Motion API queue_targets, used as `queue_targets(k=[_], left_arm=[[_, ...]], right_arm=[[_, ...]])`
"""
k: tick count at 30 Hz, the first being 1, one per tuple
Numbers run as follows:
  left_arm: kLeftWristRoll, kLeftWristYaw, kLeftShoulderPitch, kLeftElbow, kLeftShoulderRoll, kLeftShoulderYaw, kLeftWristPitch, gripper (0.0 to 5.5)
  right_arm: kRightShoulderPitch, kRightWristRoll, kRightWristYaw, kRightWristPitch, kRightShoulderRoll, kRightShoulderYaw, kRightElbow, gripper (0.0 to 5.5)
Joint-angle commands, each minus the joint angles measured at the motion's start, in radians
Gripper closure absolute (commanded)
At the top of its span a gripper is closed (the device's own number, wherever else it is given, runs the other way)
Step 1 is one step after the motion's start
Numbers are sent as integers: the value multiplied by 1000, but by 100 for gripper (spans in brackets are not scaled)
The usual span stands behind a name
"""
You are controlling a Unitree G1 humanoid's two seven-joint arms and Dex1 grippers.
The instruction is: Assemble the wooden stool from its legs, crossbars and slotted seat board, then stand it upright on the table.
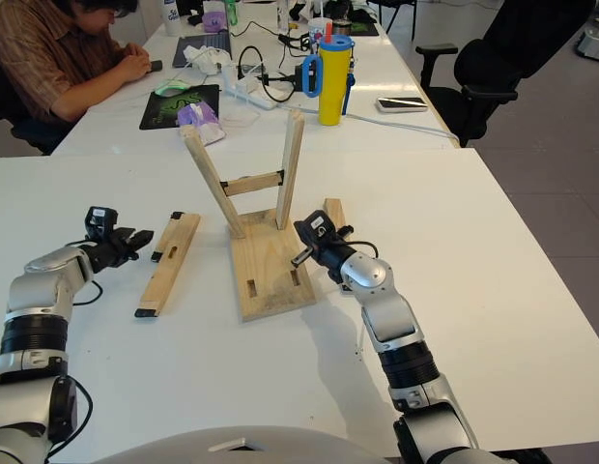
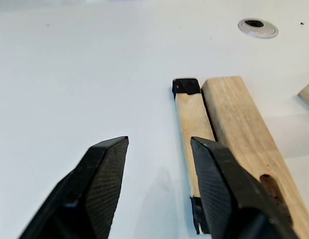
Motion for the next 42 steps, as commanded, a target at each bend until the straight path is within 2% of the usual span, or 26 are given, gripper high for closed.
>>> queue_targets(k=[1,9,17,18,24,28,31,36,42], left_arm=[[-8,-30,2,10,-9,-26,19,317],[-37,-58,25,-26,-28,-38,52,317],[2,-22,34,58,-47,-75,9,317],[8,-13,30,72,-48,-77,1,336],[36,22,14,167,-44,-79,-79,417],[-31,14,-15,183,-60,-27,-69,418],[-6,55,-33,180,-52,-24,-144,418],[11,176,-147,63,-51,22,-355,418],[6,196,-219,-172,-115,-16,-486,418]], right_arm=[[-17,1,6,-1,-3,11,6,550],[-1,-6,3,0,2,38,13,550],[-31,-12,5,6,-9,53,-6,550],[-32,-7,1,5,-9,45,-7,550],[-27,49,-59,17,19,-61,-5,550],[-56,127,-112,85,62,-170,5,550],[-90,193,-146,149,88,-248,63,550],[-235,367,-101,164,80,-392,140,482],[-388,437,-66,161,50,-430,242,402]])
